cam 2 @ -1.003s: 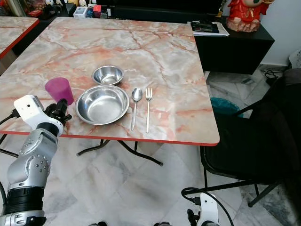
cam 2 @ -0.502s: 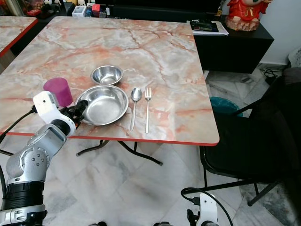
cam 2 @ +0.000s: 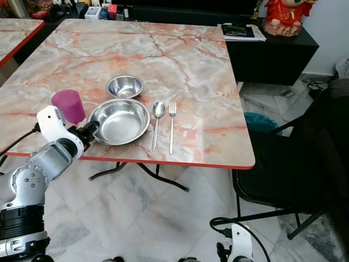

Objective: Setting the table

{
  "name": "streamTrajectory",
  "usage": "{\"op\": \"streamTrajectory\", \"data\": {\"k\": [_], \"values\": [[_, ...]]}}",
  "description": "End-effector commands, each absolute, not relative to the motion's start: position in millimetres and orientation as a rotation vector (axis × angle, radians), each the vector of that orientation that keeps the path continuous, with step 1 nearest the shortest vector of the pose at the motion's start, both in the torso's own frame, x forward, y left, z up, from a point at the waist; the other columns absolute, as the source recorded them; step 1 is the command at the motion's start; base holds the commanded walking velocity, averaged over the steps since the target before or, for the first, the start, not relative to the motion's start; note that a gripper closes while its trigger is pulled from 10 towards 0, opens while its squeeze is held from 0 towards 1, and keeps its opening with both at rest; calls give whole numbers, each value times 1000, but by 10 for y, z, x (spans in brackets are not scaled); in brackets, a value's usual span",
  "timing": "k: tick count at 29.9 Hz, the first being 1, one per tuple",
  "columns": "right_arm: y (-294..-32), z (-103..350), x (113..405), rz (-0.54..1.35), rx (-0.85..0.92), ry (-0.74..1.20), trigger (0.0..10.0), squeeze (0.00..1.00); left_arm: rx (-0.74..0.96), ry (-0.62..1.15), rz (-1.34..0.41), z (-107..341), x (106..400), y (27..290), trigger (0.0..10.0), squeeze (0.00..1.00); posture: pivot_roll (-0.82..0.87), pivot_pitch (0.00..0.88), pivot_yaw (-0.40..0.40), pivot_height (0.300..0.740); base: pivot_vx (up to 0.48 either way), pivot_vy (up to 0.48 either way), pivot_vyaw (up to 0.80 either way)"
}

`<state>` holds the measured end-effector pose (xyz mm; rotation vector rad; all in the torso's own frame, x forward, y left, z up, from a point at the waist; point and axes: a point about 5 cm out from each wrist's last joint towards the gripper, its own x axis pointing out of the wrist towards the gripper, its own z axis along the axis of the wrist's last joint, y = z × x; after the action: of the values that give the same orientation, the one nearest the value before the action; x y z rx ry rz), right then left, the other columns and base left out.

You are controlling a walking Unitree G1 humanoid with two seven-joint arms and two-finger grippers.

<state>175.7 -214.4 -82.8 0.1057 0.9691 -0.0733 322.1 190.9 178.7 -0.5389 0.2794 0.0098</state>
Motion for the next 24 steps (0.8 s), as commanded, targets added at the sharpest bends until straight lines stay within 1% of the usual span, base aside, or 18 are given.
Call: {"op": "streamTrajectory", "data": {"k": [1, 10, 16, 24], "values": [[-2161, -849, 1707, -91, 118, 985, 10000, 0, -556, 276, 1, 1866, 3223, 1892, 10000, 0, -36, 157, -45, 740, 0, 0, 0], [-2157, -850, 1707, -92, 121, 984, 10000, 0, -580, 340, 5, 1741, 3253, 1806, 10000, 0, -37, 156, -44, 740, 0, 0, 0], [-2153, -852, 1704, -92, 121, 985, 10000, 0, -582, 350, 6, 1722, 3259, 1796, 10000, 0, -41, 155, -42, 740, 0, 0, 0], [-2156, -851, 1704, -93, 122, 984, 10000, 0, -578, 398, 59, 1620, 3309, 1769, 10000, 0, -45, 154, -44, 740, 0, 0, 0]]}}
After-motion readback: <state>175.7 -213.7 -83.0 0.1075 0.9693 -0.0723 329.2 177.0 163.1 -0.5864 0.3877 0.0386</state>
